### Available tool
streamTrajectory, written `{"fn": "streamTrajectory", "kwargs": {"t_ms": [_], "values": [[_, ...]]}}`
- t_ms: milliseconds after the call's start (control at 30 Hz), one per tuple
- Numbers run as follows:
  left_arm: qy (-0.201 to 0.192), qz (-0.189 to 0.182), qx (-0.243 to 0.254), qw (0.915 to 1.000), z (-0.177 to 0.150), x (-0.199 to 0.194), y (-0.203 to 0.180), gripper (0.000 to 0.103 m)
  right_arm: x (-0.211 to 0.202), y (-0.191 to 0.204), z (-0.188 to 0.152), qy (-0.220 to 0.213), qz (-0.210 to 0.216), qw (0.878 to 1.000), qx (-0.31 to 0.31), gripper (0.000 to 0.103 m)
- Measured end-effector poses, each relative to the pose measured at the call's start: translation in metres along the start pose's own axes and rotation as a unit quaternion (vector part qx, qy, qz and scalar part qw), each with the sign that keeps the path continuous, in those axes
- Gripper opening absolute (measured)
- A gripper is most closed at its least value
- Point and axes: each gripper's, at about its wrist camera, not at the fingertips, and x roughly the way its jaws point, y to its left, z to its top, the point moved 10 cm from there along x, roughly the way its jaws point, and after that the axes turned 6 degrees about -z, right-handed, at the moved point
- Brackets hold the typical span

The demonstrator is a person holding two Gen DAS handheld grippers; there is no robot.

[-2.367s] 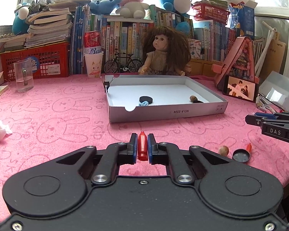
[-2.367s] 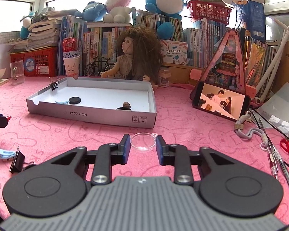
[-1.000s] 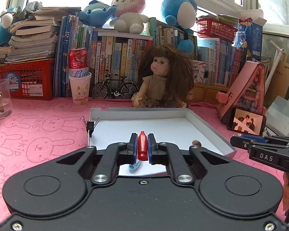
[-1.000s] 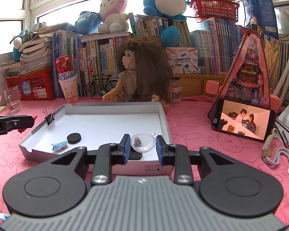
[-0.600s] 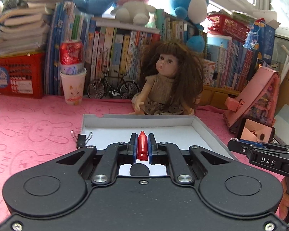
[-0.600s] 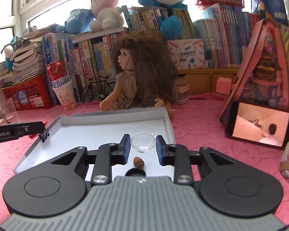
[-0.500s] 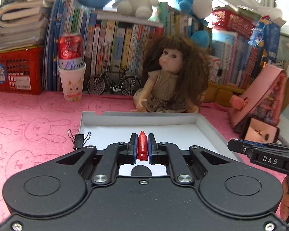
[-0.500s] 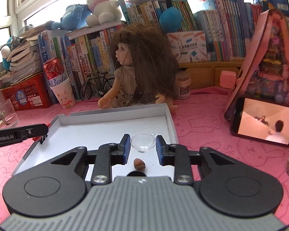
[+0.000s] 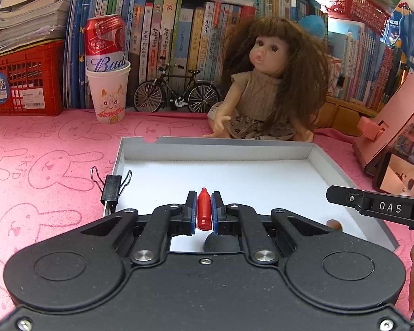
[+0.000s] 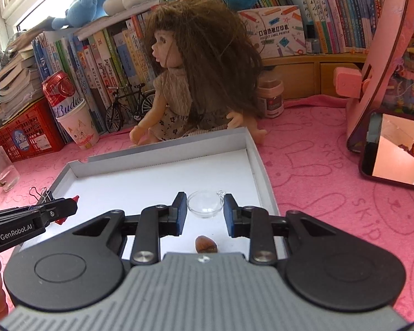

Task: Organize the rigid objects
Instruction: 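Carry the red marker with the left tool while the right tool carries the lid into the tray, then open the left tool releasing the marker while the right tool releases the lid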

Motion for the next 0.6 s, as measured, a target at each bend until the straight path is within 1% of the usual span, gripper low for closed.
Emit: {"fn": "streamTrajectory", "kwargs": {"t_ms": [233,333,433,467,567,600], "values": [[0.01,0.008,0.008,0.9999,-0.008,0.006,0.003,0.01,0.012,-0.002,-0.008,0.016,-0.011,1.0,-0.004,0.034],[0.014,0.018,0.013,0.9996,-0.011,0.009,0.004,0.01,0.013,-0.002,-0.009,0.016,-0.014,1.0,-0.01,0.033],[0.017,0.019,0.014,0.9996,-0.014,0.01,0.005,0.011,0.012,-0.002,-0.009,0.015,-0.013,1.0,-0.009,0.034],[0.018,0.018,0.012,0.9996,-0.015,0.011,0.005,0.011,0.012,-0.002,-0.009,0.015,-0.013,1.0,-0.007,0.037],[0.022,0.015,0.008,0.9996,-0.016,0.012,0.005,0.013,0.011,-0.003,-0.008,0.014,-0.009,1.0,0.0,0.039],[0.023,0.014,0.007,0.9996,-0.016,0.011,0.005,0.013,0.01,-0.003,-0.008,0.014,-0.006,1.0,0.003,0.045]]}}
